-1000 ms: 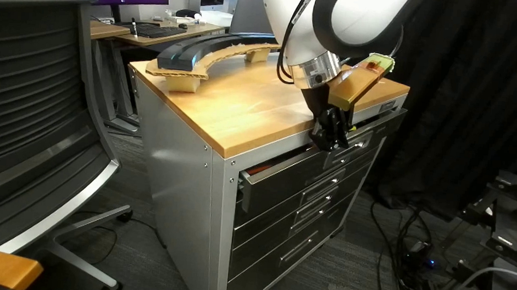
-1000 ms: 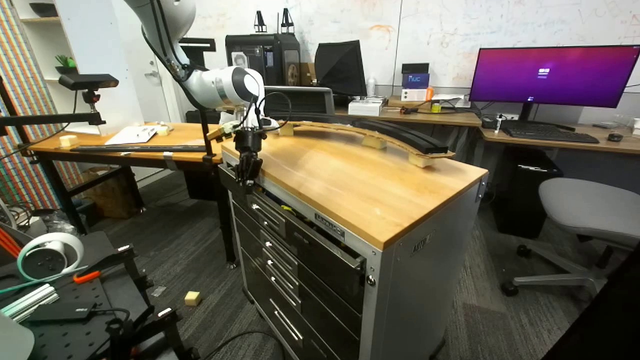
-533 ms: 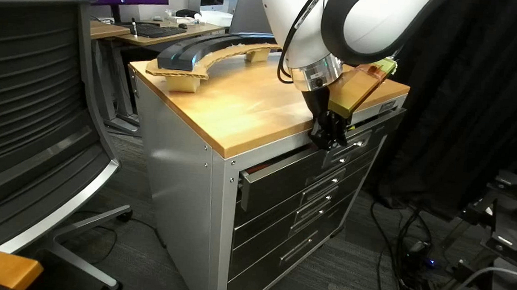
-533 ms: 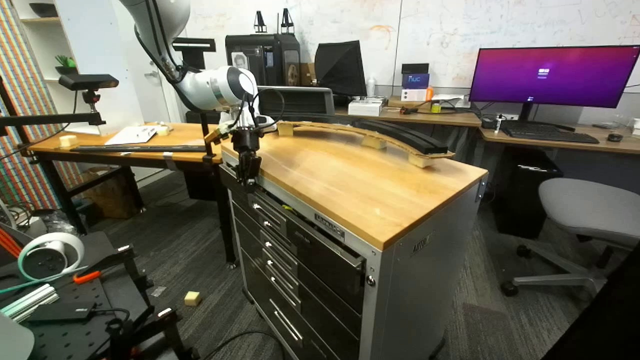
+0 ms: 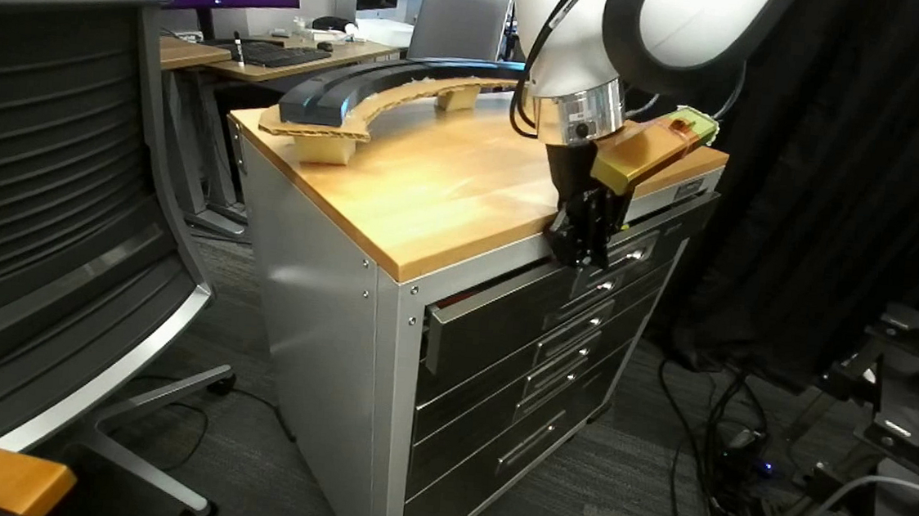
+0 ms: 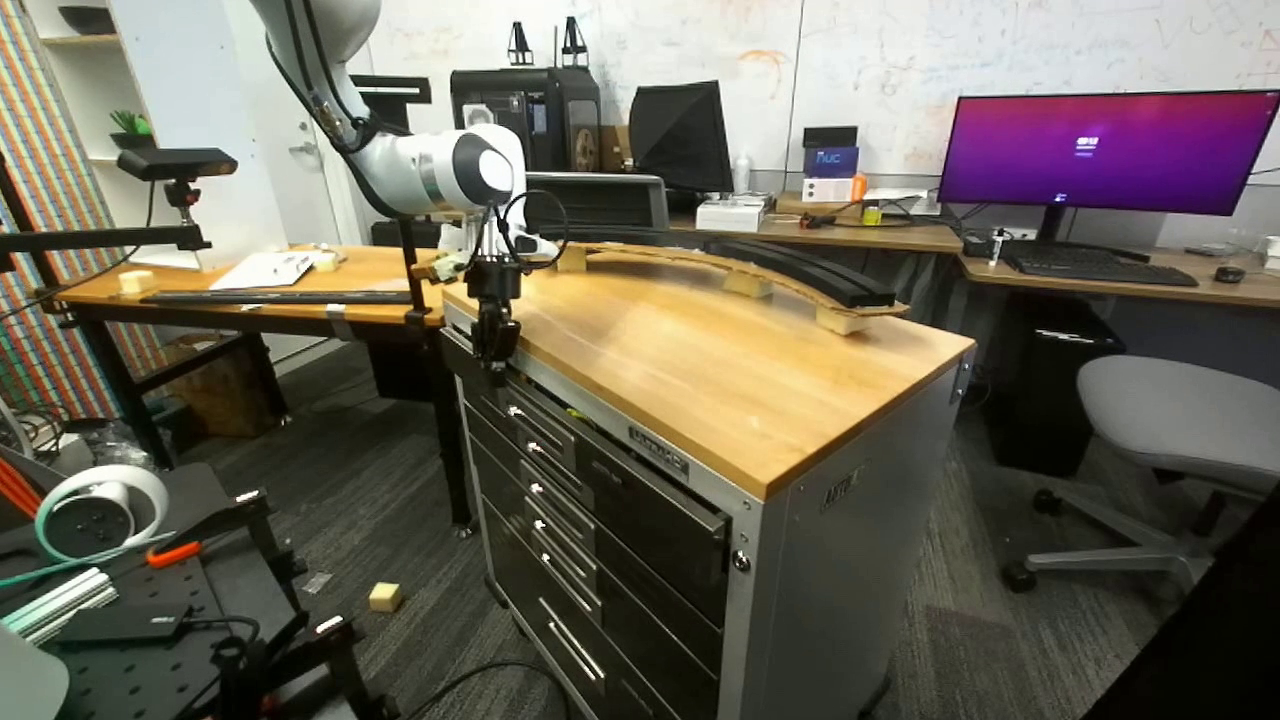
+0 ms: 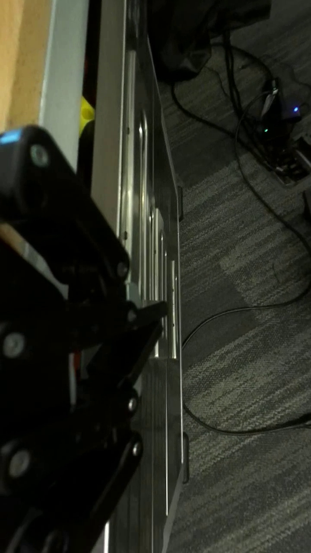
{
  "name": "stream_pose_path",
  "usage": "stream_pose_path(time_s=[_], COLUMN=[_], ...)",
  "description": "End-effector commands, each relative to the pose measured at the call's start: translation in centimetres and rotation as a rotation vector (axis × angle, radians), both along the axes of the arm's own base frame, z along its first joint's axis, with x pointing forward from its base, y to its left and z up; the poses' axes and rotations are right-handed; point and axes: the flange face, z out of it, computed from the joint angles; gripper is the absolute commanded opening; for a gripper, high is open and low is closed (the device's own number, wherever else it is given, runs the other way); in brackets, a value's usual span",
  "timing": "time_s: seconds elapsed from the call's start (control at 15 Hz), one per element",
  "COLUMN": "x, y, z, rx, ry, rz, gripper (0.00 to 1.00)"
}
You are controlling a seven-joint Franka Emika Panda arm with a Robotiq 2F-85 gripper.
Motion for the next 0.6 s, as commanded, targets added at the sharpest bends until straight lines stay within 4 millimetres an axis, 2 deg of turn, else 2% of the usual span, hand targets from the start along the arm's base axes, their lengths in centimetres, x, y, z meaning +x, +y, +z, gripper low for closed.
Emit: stream_pose_path(time_s=[0.0, 0.13, 0.53], x=[-0.5, -1.1, -1.1], y=[-0.1, 0.0, -1.1], z=[2.1, 2.0, 1.4], rx=[0.108, 0.166, 0.137], ry=[-0.095, -0.108, -0.291], rz=[0.037, 0.061, 0.041], gripper=[0.02, 0.01, 0.01])
